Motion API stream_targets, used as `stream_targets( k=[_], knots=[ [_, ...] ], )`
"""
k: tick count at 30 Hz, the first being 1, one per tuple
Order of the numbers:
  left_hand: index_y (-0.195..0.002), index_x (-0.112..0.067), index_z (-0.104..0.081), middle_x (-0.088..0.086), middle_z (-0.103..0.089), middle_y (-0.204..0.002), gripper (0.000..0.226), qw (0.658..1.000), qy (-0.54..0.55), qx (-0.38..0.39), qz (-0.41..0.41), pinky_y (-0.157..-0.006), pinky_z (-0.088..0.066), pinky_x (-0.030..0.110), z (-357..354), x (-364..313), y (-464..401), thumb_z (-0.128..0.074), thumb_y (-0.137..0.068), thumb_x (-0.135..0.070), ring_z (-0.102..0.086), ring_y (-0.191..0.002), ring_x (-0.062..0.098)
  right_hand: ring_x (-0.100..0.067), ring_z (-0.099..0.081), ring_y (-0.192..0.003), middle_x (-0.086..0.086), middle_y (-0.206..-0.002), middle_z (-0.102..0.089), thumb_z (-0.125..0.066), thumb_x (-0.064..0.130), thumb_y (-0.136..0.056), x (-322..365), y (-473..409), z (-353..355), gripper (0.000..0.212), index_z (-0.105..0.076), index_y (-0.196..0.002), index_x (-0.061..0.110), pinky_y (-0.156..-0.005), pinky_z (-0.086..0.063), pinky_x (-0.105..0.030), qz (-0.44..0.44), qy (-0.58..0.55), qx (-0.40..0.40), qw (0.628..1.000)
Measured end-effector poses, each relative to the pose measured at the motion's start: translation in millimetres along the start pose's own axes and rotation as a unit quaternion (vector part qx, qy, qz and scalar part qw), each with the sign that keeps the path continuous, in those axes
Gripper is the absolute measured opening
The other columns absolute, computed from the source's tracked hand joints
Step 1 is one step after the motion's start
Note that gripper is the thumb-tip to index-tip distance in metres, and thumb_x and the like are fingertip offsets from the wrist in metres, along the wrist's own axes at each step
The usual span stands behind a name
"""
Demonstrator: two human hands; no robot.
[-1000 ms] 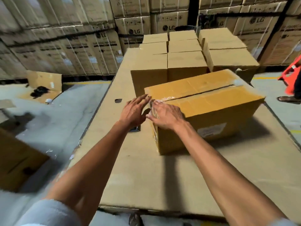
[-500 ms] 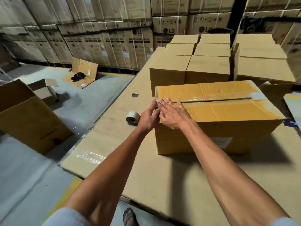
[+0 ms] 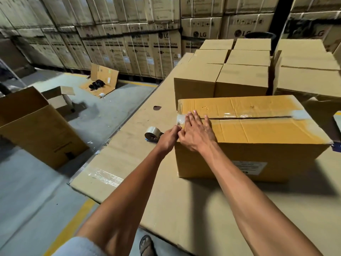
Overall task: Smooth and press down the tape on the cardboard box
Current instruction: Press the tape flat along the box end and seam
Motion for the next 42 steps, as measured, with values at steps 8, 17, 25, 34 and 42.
stream_targets(
  k=[8, 17, 25, 34, 42],
  knots=[
    [-0.169, -0.021, -0.038, -0.002, -0.044, -0.172, 0.067, 0.994, 0.094, -0.004, -0.055, -0.131, -0.036, 0.045, -3.8, -6.4, -1.1, -0.045, -0.105, -0.04, -0.043, -0.157, 0.013, -0.016, -0.001, -0.164, 0.001, -0.178, 0.002, -0.015, 0.048, -0.107, 6.6, -2.4, -1.1, 0.07, -0.002, -0.17, 0.019, -0.131, 0.002, -0.059, 0.051, -0.012, 0.018, 0.998],
    [-0.112, -0.023, -0.069, 0.014, -0.073, -0.126, 0.063, 0.999, -0.04, -0.013, -0.006, -0.109, -0.049, 0.062, 0.3, -1.3, -1.6, -0.036, -0.087, -0.07, -0.066, -0.117, 0.037, -0.025, 0.001, -0.165, -0.006, -0.177, 0.007, -0.014, 0.053, -0.102, 5.9, 0.6, -1.7, 0.078, 0.002, -0.169, 0.016, -0.13, 0.002, -0.061, -0.005, -0.008, -0.007, 1.0],
    [-0.171, -0.024, -0.032, 0.001, -0.038, -0.175, 0.06, 0.996, 0.062, -0.023, -0.064, -0.132, -0.033, 0.041, -1.4, -7.6, -0.9, -0.039, -0.112, -0.035, -0.039, -0.158, 0.014, -0.021, 0.001, -0.165, 0.003, -0.178, 0.002, -0.014, 0.048, -0.106, 9.8, -1.9, -3.2, 0.07, -0.001, -0.17, 0.022, -0.13, 0.002, -0.062, 0.032, -0.014, 0.012, 0.999],
    [-0.091, -0.028, -0.058, 0.015, -0.072, -0.11, 0.039, 0.999, -0.048, -0.003, 0.011, -0.105, -0.048, 0.068, -0.9, 1.8, -4.1, -0.033, -0.097, -0.057, -0.058, -0.095, 0.028, -0.029, 0.0, -0.165, -0.011, -0.177, 0.0, -0.017, 0.054, -0.101, 6.4, -0.7, -5.9, 0.082, -0.005, -0.169, 0.011, -0.131, 0.0, -0.058, -0.039, -0.024, 0.009, 0.999],
    [-0.171, -0.03, -0.033, -0.005, -0.039, -0.174, 0.074, 0.995, -0.027, -0.047, -0.087, -0.132, -0.034, 0.042, 3.8, -11.1, -0.4, -0.034, -0.101, -0.055, -0.041, -0.157, 0.011, -0.027, 0.011, -0.163, 0.004, -0.177, 0.007, -0.012, 0.052, -0.105, 6.6, -0.4, -8.2, 0.071, 0.003, -0.169, 0.027, -0.129, 0.003, -0.064, 0.01, -0.017, 0.015, 1.0]
  ],
)
Point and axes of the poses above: each hand's wrist, its own y-axis away from the middle knuckle, its own z-axis out of the back of the hand, x = y × z, the point moved 6 cm from there along -y, towards the middle knuckle
